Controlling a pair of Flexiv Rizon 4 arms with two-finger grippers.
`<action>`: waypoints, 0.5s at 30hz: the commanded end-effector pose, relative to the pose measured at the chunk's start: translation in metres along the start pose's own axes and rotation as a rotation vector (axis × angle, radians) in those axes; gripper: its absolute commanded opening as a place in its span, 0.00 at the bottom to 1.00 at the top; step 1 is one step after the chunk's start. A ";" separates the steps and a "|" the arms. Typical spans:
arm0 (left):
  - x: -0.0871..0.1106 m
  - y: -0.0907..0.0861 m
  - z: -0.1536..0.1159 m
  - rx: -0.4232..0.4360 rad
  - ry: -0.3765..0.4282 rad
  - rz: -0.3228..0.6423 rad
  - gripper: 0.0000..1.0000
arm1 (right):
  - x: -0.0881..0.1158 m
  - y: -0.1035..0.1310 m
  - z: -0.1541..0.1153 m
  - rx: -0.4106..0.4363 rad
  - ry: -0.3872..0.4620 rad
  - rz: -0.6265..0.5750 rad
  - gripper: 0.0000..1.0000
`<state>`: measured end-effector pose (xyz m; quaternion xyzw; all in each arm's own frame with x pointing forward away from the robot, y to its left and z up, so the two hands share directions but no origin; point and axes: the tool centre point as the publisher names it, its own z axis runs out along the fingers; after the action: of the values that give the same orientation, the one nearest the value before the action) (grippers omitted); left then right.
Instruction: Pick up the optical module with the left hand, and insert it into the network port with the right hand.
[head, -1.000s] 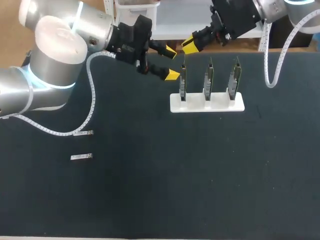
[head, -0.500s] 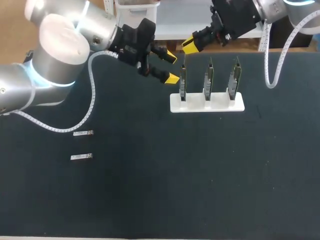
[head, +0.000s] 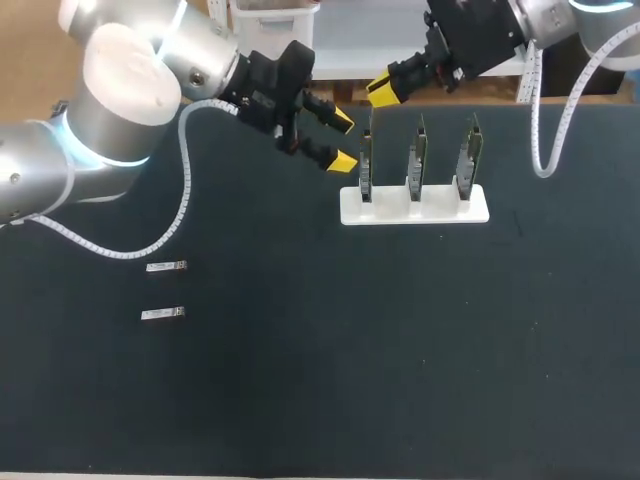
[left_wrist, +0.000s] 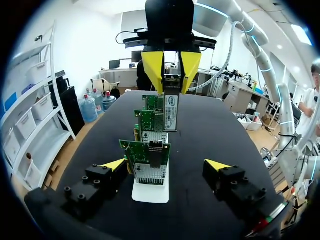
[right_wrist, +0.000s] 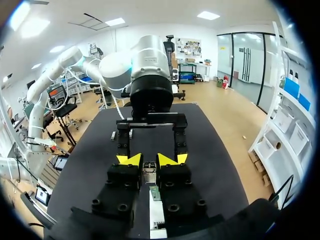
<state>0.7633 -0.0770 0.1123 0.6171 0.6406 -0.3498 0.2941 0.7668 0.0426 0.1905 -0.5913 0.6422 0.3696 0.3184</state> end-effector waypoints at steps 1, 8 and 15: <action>0.001 0.004 0.002 0.021 0.016 -0.001 1.00 | 0.000 0.002 0.000 0.005 -0.001 -0.001 0.00; 0.003 -0.001 0.004 0.028 0.023 -0.003 1.00 | 0.000 0.002 0.001 0.006 -0.005 0.003 0.00; 0.004 -0.003 0.007 0.027 0.028 -0.001 1.00 | 0.000 0.002 0.002 0.007 -0.004 -0.002 0.00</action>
<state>0.7601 -0.0785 0.1056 0.6254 0.6388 -0.3513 0.2782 0.7665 0.0441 0.1900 -0.5906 0.6416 0.3699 0.3204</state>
